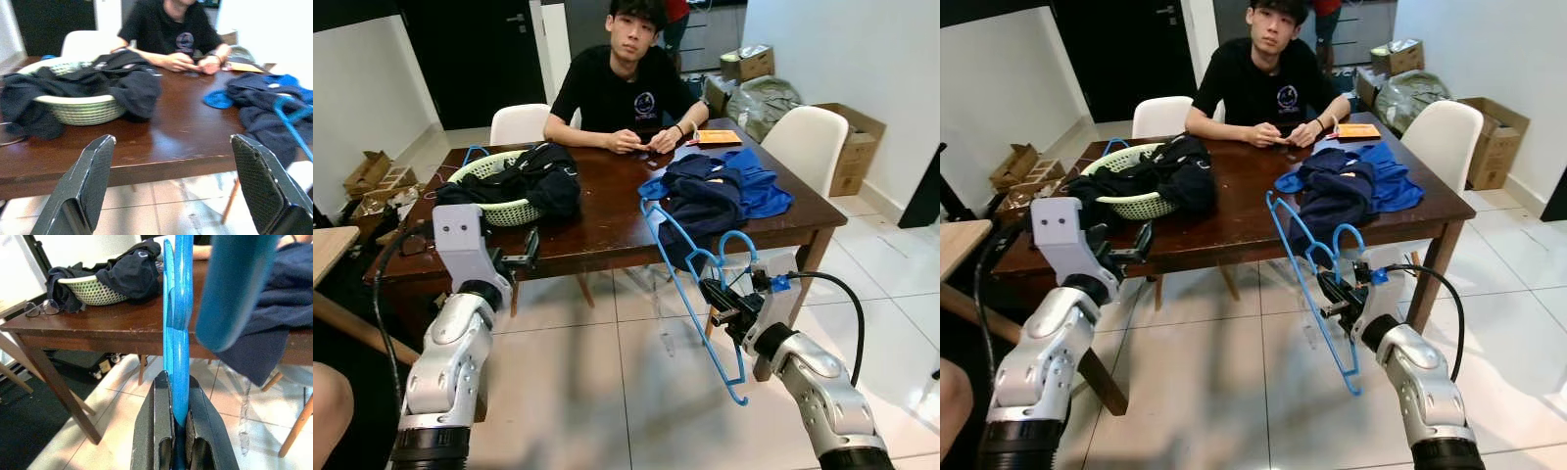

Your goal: Hang hanger

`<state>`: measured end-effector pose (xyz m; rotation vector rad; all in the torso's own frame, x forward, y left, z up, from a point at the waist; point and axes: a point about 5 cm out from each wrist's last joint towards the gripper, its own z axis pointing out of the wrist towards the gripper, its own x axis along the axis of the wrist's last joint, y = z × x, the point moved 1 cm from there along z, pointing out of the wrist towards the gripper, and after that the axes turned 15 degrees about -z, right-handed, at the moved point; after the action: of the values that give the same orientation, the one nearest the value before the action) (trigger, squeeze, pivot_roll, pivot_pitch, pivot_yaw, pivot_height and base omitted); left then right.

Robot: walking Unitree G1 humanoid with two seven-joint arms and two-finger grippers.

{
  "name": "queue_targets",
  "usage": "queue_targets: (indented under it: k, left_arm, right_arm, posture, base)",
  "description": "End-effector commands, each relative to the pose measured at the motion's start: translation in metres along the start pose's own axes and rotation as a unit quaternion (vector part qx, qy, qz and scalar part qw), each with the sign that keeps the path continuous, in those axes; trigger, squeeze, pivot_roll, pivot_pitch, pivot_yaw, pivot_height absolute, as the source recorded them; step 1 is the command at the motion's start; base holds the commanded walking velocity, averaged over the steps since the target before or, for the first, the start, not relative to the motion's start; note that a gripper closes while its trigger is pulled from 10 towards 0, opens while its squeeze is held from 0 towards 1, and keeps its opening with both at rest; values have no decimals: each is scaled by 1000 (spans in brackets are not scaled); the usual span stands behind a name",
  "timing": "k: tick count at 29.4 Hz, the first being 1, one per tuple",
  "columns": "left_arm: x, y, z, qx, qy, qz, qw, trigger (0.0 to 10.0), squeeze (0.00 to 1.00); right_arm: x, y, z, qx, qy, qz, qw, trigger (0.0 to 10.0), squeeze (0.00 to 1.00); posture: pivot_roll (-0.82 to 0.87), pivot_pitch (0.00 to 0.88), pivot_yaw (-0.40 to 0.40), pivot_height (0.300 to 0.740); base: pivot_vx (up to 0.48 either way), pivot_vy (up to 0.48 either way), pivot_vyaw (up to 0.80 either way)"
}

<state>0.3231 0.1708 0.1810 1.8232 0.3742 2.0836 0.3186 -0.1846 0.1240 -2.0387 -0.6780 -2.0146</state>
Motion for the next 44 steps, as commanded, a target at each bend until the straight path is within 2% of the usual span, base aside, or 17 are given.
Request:
queue_targets:
  k: [1,12,17,18,20,23,24,28,30,32,34,35,37,39,40,43,44]
  left_arm:
    - [5,2,0,-1,12,3,1000,10000,0]
    - [-1,13,-1,-19,6,-7,1000,10000,0]
    - [2,11,1,-15,14,-4,1000,10000,0]
    - [5,-2,-2,11,23,1,1000,10000,0]
    - [5,-2,-2,11,23,1,1000,10000,0]
    - [14,-37,-13,76,40,18,996,10000,0]
    - [17,-42,-15,85,45,22,995,10000,0]
    - [31,-46,-13,87,65,31,994,10000,0]
    - [48,-44,-8,75,87,37,993,10000,0]
    - [52,-43,-6,72,92,38,992,10000,0]
    - [70,-30,0,26,110,35,993,10000,0]
    - [70,-30,0,26,110,35,993,10000,0]
    - [83,-14,5,-24,120,28,992,10000,0]
    - [83,-14,5,-24,120,28,992,10000,0]
    - [88,-2,7,-60,122,24,990,10000,0]
    - [88,-2,7,-60,122,24,990,10000,0]
    - [93,11,8,-94,124,17,988,10000,0]
  right_arm:
    - [1,-6,6,11,4,-4,1000,10000,0]
    - [-11,-9,17,6,-20,-5,1000,10000,0]
    - [-12,-11,18,11,-21,-2,1000,10000,0]
    - [-13,-13,18,16,-22,-2,1000,10000,0]
    - [-13,-13,18,16,-22,-2,1000,10000,0]
    - [-15,-13,14,28,-26,-14,999,10000,0]
    - [-15,-13,13,30,-25,-18,999,10000,0]
    - [-15,-15,14,35,-21,-19,999,10000,0]
    - [-14,-17,17,42,-13,-14,999,10000,0]
    - [-14,-18,18,44,-11,-13,999,10000,0]
    - [-16,-16,19,38,-19,-5,999,10000,0]
    - [-16,-16,19,38,-19,-5,999,10000,0]
    - [-17,-15,20,33,-22,-1,999,10000,0]
    - [-17,-15,20,33,-22,-1,999,10000,0]
    - [-16,-14,19,31,-21,-1,999,10000,0]
    - [-16,-14,19,31,-21,-1,999,10000,0]
    - [-15,-12,19,26,-17,1,1000,10000,0]
  posture:
    - [-8,0,56,740]
    - [-5,0,53,740]
    - [-3,0,49,740]
    - [8,0,32,740]
    - [8,0,32,740]
    - [14,0,16,740]
    - [14,0,16,740]
    - [22,0,12,740]
    - [27,0,10,740]
    - [27,0,10,740]
    - [33,0,6,740]
    - [33,0,6,740]
    - [34,0,5,740]
    - [34,0,5,740]
    - [32,0,6,740]
    - [32,0,6,740]
    - [30,0,8,740]
  base:
    - [0,0,0]
    - [0,0,0]
    - [129,0,0]
    - [386,0,0]
    - [386,0,0]
    - [401,0,267]
    - [398,0,800]
    - [400,0,800]
    - [401,0,800]
    - [401,0,800]
    - [411,0,0]
    - [416,0,0]
    - [420,0,-400]
    - [424,0,-800]
    - [431,0,-800]
    - [431,0,-800]
    - [439,0,-800]
